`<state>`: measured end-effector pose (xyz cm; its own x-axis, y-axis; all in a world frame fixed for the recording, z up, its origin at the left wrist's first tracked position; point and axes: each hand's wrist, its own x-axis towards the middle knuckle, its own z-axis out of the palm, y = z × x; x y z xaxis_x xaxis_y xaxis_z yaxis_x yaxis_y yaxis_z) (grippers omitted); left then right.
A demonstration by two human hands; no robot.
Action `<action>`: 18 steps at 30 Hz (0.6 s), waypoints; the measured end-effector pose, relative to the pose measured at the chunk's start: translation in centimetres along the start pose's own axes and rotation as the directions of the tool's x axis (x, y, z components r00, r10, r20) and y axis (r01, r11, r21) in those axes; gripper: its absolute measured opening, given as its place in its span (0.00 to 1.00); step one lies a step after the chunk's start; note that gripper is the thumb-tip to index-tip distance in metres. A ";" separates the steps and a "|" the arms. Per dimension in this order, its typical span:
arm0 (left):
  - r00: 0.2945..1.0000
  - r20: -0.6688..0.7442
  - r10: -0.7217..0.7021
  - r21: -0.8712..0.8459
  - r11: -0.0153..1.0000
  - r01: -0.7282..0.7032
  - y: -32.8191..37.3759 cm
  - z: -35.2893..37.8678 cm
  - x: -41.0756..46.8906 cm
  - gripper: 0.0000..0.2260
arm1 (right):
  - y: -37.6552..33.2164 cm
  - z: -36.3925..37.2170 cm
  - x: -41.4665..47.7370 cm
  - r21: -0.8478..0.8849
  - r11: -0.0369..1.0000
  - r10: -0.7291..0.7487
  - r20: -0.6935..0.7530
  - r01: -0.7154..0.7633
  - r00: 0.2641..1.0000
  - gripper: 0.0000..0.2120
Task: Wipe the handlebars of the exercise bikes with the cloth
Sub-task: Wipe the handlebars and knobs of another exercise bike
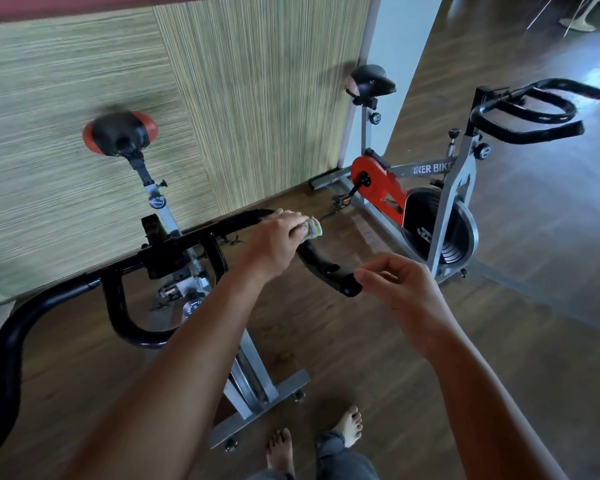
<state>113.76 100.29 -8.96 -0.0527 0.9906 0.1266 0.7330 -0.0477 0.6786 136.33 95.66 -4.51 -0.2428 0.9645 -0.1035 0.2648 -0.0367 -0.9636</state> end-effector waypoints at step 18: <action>0.986 -0.143 -0.080 -0.119 0.991 0.063 0.3 1.1 -2.5 0.14 | 1.9 1.2 8.0 -0.145 0.989 0.047 0.161 -0.023 0.986 0.06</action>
<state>114.80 97.97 -9.86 -0.2076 0.9625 0.1745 0.6422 -0.0005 0.7666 133.82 102.95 -7.45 -0.3776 0.9070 -0.1867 0.4025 -0.0208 -0.9152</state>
